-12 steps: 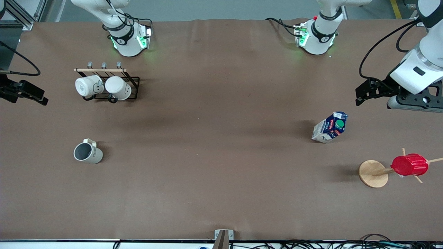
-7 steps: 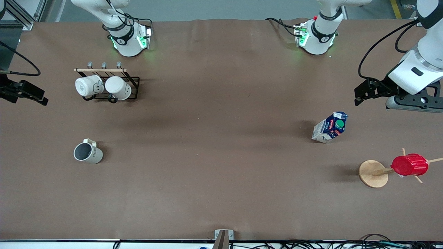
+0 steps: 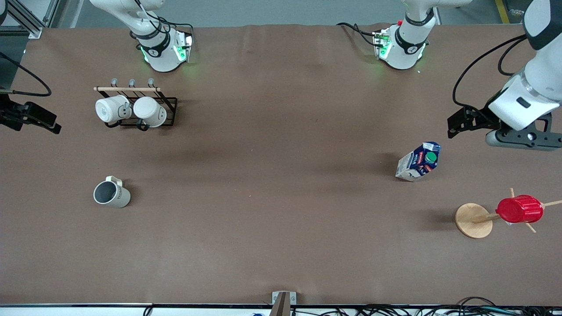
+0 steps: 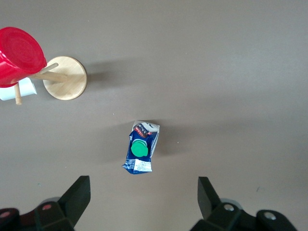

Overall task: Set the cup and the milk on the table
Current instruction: 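Move the left gripper down onto the blue milk carton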

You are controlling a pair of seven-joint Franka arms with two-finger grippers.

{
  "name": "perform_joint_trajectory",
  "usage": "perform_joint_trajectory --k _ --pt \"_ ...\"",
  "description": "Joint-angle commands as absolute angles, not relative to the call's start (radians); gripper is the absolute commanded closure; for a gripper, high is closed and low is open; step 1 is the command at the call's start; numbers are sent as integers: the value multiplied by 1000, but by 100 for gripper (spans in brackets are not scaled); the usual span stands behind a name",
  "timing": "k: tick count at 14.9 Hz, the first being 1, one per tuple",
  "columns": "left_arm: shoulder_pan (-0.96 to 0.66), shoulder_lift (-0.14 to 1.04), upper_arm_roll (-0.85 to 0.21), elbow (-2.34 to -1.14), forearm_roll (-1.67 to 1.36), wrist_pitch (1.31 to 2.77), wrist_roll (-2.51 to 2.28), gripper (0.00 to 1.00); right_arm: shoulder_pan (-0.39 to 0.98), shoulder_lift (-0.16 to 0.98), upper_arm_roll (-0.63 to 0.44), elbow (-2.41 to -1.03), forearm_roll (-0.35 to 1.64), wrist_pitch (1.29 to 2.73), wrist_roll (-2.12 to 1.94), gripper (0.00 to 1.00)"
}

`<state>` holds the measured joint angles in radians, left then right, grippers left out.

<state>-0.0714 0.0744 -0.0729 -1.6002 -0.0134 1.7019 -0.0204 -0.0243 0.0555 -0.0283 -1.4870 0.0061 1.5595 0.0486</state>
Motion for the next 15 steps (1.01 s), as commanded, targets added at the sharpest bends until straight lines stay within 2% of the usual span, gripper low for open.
perform_joint_trajectory --k 1,6,8,10,13,15 --pt "-48 126 -75 -1598 -17 1738 -9 2 -29 48 -29 -1497 6 1565 37 0" --pt "-46 235 -75 -1615 -15 1828 -9 2 -32 89 -52 -1493 -9 1552 -49 0" --pt "-45 238 -75 -1673 -5 1870 -9 2 -31 104 -74 -1506 -8 1569 -86 0" --pt "-46 236 -75 -1732 3 1907 -9 2 -26 117 -75 -1593 -8 1655 -87 0" --pt "-48 238 -77 -1802 18 1957 -9 2 -34 133 -98 -1767 -8 1860 -157 0" --pt "-51 238 -80 -1833 32 1973 -9 2 -32 191 -136 -1807 -3 1965 -227 0"
